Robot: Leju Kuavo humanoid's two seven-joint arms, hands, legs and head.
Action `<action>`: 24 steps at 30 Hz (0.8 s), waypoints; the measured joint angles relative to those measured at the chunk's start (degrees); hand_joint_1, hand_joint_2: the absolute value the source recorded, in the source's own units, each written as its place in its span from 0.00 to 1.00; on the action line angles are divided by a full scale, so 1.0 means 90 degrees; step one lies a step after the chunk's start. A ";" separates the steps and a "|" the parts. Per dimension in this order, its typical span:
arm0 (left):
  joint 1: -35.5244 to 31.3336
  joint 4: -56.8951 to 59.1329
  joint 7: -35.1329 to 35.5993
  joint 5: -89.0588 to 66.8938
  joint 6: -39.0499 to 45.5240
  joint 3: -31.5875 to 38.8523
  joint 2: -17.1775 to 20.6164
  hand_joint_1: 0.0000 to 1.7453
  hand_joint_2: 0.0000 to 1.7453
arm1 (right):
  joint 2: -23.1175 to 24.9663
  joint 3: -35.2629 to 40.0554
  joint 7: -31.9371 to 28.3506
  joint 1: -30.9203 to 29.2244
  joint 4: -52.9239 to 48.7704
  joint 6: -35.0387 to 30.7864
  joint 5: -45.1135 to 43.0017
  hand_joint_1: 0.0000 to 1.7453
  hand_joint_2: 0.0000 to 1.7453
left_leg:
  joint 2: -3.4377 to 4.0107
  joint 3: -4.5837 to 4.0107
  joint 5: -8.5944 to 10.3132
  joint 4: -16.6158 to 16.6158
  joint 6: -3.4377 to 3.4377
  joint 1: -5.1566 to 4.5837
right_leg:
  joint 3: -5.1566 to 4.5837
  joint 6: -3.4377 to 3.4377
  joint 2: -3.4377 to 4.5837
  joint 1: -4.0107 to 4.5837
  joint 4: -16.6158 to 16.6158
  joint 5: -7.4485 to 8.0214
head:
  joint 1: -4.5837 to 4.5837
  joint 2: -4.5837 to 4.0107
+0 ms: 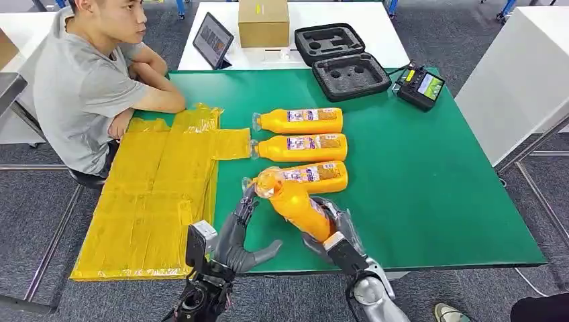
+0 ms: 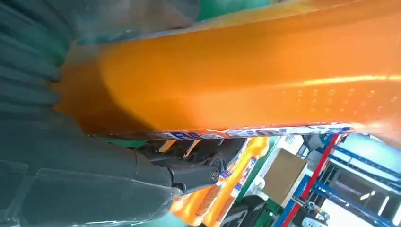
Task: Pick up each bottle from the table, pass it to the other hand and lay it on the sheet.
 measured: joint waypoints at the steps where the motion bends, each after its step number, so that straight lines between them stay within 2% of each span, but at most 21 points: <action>1: -0.0023 0.0020 0.0005 0.0002 0.0005 0.0002 -0.0012 0.00 1.00 | 0.0000 0.0049 0.0000 -0.0012 -0.0010 -0.0002 -0.0007 1.00 1.00 | 0.0000 -0.0002 0.0000 0.0000 0.0000 0.0000 | -0.0002 0.0000 0.0000 0.0000 0.0000 0.0000 | 0.0000 0.0000; 10: -0.0321 0.0075 0.0015 0.0165 0.0068 0.0163 -0.0206 0.00 1.00 | 0.0180 0.0517 0.0005 -0.0315 0.0083 -0.0102 0.0326 1.00 1.00 | -0.0001 -0.0005 0.0004 0.0000 0.0003 0.0000 | -0.0006 0.0000 -0.0003 0.0000 0.0001 0.0001 | -0.0002 0.0000; 24: -0.0523 0.0440 -0.0005 0.0291 0.0080 0.0192 -0.0364 0.00 1.00 | 0.0301 0.1013 0.0019 -0.0315 0.0112 -0.0194 0.0223 1.00 1.00 | -0.0001 -0.0014 0.0004 0.0000 0.0003 -0.0001 | -0.0015 0.0000 -0.0004 -0.0001 0.0001 0.0001 | 0.0000 0.0000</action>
